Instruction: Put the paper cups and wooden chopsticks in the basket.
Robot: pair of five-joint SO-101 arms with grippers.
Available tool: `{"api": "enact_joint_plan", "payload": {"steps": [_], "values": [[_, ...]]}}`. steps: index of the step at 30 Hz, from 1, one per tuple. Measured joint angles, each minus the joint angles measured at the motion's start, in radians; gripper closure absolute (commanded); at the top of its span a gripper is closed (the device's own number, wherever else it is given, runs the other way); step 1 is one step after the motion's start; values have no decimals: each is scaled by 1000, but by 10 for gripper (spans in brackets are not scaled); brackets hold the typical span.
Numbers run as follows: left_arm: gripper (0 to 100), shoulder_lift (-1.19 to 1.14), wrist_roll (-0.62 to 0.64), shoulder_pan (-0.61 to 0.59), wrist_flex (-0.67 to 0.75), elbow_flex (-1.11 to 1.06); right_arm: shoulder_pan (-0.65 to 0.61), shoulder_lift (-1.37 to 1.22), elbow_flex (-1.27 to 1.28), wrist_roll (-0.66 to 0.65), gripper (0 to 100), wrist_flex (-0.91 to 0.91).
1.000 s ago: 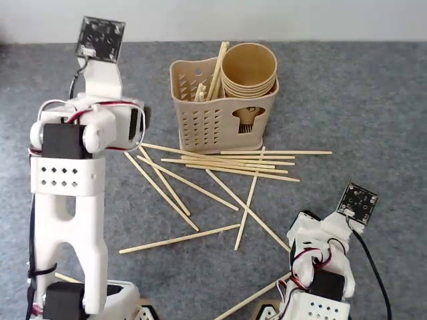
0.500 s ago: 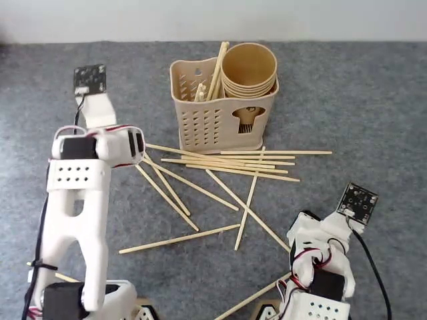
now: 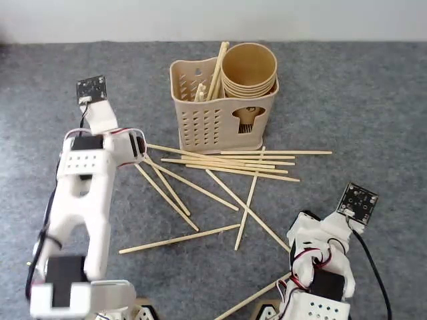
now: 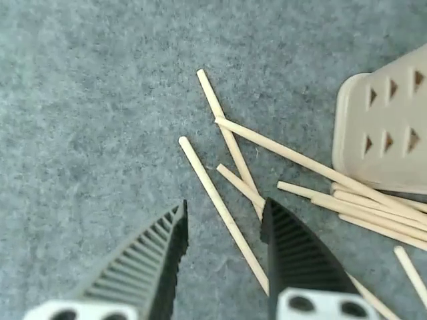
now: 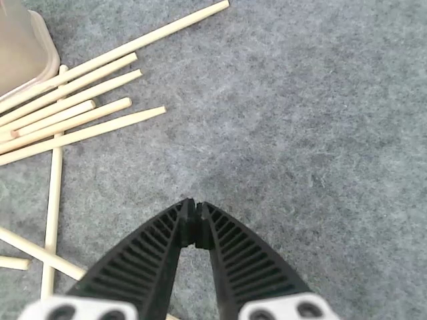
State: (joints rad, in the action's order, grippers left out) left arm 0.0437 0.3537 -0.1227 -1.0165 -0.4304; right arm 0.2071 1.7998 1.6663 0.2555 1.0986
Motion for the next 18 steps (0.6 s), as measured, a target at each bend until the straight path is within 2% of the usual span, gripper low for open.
{"api": "enact_joint_plan", "payload": {"steps": [9,18], "values": [[826,-397,26,0,-196,354,0,0,0,0,990,0],[826,-594,26,-2,-239,517,0,0,0,0,990,0]]}}
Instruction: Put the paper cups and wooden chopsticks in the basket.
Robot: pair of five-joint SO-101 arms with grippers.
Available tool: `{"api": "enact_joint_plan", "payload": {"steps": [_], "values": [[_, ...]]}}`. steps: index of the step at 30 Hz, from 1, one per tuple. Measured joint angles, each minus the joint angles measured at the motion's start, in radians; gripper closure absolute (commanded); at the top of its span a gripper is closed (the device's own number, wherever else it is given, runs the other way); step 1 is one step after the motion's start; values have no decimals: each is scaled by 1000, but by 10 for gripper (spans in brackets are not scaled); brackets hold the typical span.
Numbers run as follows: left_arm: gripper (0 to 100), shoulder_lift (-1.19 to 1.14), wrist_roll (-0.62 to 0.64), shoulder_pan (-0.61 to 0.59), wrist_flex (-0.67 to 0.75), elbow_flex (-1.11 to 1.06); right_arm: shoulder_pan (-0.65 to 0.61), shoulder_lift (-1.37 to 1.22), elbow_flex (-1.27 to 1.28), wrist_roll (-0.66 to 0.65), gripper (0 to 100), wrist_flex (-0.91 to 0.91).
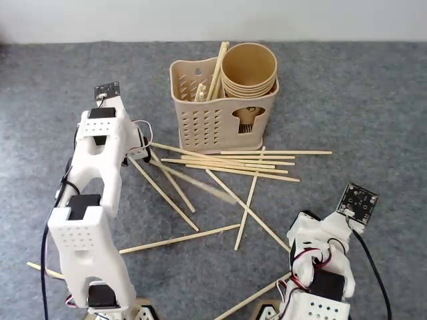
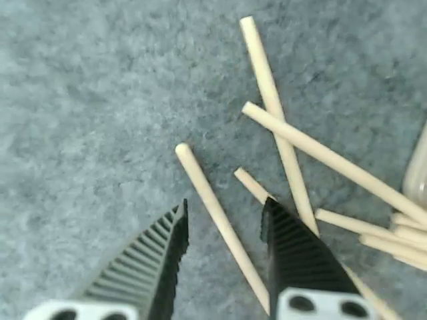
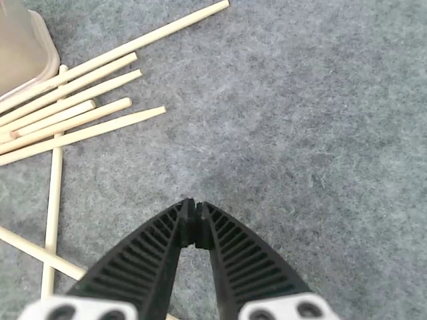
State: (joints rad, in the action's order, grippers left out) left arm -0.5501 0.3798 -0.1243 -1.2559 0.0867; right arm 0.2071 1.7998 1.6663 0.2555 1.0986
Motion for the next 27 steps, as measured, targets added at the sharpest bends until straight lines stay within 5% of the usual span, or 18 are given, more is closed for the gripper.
{"api": "enact_joint_plan", "payload": {"steps": [27], "values": [[786,9,63,63,-153,100,0,0,0,0,990,0]]}}
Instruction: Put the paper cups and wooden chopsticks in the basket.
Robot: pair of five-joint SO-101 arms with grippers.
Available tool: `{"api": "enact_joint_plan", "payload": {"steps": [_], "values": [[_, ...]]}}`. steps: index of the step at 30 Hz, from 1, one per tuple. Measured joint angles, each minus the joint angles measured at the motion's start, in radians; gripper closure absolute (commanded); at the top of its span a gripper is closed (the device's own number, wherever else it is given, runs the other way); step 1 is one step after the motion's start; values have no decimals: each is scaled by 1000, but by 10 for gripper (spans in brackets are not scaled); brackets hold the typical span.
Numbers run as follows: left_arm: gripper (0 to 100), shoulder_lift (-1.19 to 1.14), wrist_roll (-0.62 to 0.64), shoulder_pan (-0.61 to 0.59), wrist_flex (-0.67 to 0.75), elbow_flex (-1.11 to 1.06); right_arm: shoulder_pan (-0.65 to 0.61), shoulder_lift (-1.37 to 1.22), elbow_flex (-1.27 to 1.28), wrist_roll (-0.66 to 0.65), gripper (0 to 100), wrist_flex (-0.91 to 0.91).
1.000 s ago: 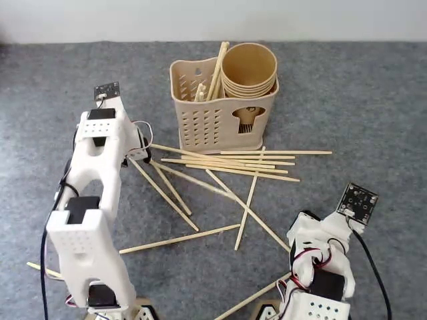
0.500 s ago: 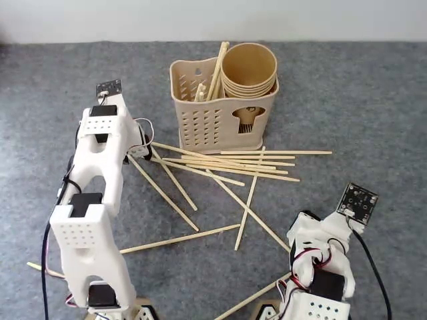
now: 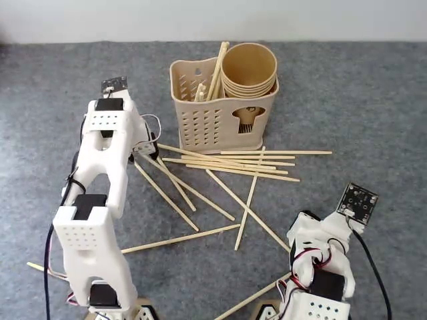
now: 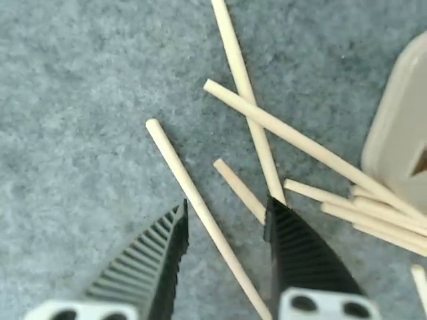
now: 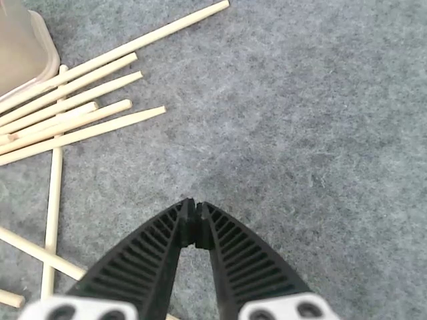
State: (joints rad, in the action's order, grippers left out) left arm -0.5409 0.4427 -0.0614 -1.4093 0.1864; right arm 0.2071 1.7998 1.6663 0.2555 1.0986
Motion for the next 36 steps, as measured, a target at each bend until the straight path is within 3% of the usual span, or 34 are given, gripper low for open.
{"api": "enact_joint_plan", "payload": {"steps": [26,36], "values": [[784,-31,9,3,3,32,0,0,0,0,990,0],[785,-143,9,0,-17,75,0,0,0,0,990,0]]}}
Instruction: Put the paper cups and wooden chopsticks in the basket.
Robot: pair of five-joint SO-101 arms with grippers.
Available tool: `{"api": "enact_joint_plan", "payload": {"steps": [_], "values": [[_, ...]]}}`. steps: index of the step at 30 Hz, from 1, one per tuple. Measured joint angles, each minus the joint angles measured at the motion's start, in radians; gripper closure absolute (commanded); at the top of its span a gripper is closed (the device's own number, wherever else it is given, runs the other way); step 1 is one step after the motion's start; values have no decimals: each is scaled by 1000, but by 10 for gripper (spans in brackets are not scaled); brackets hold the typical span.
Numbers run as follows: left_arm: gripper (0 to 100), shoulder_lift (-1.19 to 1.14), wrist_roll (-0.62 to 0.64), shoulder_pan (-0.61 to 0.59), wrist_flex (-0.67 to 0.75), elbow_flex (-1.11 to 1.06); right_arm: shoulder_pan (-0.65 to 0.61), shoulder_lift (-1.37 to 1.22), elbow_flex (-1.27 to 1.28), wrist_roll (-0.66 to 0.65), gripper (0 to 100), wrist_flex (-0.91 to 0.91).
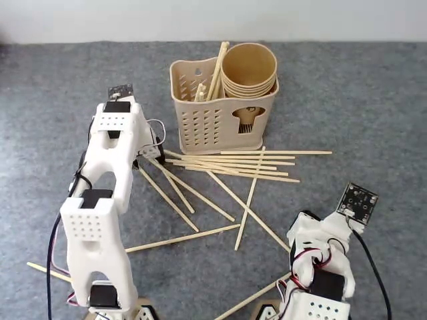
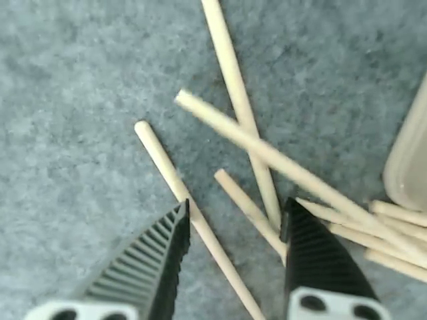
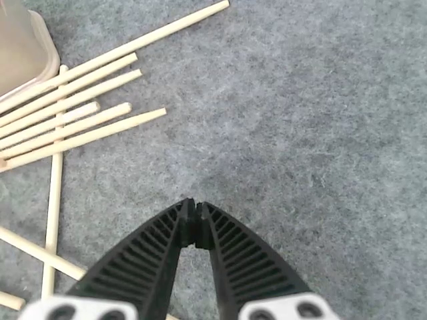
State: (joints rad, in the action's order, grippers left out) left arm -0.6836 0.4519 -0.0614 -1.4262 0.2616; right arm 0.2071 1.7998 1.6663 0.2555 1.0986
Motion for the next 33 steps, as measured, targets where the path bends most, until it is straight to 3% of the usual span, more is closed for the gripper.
{"api": "enact_joint_plan", "payload": {"steps": [9,16,22,33], "values": [[786,-23,-58,-17,-106,25,0,0,0,0,990,0],[791,-26,-61,-17,-104,25,0,0,0,0,990,0],[991,-26,-63,-6,-103,26,0,0,0,0,990,0],[988,-26,-63,-5,-103,26,0,0,0,0,990,0]]}}
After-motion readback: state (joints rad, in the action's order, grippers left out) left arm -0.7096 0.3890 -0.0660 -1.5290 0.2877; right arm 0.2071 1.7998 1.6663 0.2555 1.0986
